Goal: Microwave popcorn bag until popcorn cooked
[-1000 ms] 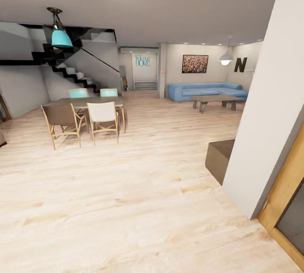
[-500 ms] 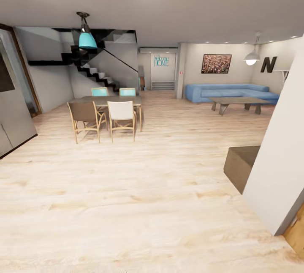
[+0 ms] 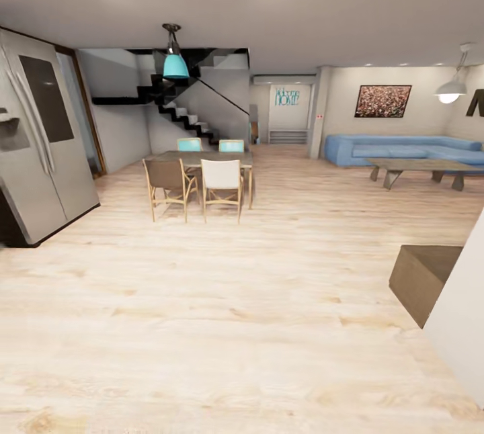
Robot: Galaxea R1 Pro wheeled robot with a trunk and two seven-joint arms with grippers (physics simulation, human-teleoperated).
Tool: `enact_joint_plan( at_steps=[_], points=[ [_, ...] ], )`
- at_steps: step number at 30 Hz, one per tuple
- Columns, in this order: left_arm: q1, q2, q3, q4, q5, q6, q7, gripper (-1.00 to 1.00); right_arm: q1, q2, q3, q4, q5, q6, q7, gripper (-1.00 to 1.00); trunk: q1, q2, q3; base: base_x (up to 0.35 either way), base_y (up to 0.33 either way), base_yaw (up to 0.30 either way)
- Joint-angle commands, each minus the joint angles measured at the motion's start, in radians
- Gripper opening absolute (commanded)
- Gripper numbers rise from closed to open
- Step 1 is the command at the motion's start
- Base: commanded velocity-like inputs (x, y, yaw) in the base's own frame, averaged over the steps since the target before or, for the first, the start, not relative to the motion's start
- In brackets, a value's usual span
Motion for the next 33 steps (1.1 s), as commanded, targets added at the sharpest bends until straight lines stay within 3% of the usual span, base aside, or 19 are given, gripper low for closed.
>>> enact_joint_plan(
  at_steps=[1, 33],
  points=[
    [0.0, 0.0, 0.0, -0.001, 0.006, -0.002, 0.0, 1.0, -0.001, 0.0, 0.0, 0.001, 0.0, -0.003, -0.003, 1.0, 0.0, 0.0, -0.001, 0.0, 0.0, 0.281],
    [0.0, -0.001, 0.0, -0.001, 0.006, -0.002, 0.0, 1.0, 0.0, -0.001, 0.0, 0.002, 0.0, -0.003, -0.003, 1.0, 0.0, 0.0, -0.001, 0.0, 0.0, 0.281]
  ],
)
